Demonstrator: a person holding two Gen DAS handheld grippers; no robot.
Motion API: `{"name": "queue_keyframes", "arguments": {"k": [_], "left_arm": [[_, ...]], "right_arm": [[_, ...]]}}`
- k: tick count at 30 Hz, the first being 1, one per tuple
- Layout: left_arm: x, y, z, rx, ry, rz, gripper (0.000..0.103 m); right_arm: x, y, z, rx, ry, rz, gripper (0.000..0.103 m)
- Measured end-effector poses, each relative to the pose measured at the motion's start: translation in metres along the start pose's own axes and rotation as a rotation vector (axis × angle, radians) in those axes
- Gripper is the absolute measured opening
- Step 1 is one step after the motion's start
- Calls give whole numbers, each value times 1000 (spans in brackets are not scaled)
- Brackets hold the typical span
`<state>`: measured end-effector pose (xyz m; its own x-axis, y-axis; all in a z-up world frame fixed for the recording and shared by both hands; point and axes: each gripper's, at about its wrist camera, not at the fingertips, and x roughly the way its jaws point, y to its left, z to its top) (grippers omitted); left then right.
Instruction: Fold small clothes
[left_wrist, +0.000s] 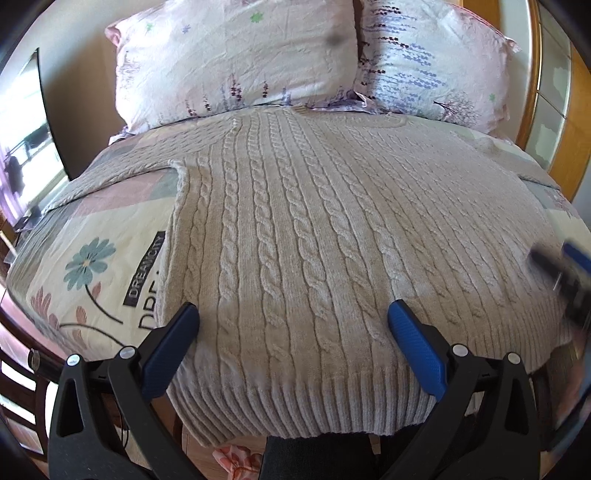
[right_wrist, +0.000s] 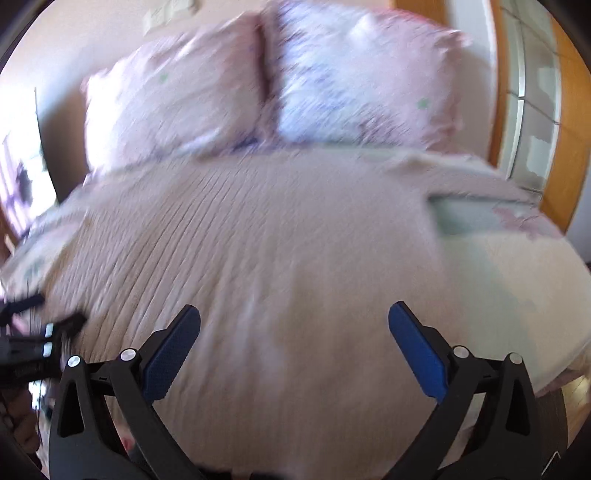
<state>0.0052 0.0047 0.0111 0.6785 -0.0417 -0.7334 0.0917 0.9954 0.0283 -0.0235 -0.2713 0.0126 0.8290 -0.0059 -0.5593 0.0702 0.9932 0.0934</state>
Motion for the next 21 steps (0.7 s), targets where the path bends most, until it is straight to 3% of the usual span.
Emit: {"name": "queue_keyframes", "arguments": {"k": [3, 5, 6, 8, 9, 12, 17, 19, 21], "left_arm": [[-6, 31, 23, -87, -71, -66, 101], [-9, 55, 38, -157, -151, -100, 101], [-8, 72, 50, -204, -209, -123, 101], [-4, 93, 65, -251, -273, -161, 101], [4, 108, 77, -276, -289, -179, 101], [24, 127, 100, -295, -261, -153, 101], [46, 164, 120, -335, -257, -80, 101], [50, 177, 123, -371, -251, -62, 101], [57, 193, 125, -419, -246, -43, 101]], "right_arm": [[-4, -69, 51, 136, -90, -76, 102], [9, -135, 82, 306, -105, -86, 99], [18, -165, 94, 384, -97, -93, 92], [47, -233, 112, 549, -61, -136, 69], [60, -259, 117, 611, -43, -166, 56], [100, -344, 118, 842, 11, -234, 40], [137, -407, 98, 1067, 55, -263, 34], [146, -411, 95, 1067, 49, -275, 27], [154, -415, 99, 1045, 54, -301, 8]]}}
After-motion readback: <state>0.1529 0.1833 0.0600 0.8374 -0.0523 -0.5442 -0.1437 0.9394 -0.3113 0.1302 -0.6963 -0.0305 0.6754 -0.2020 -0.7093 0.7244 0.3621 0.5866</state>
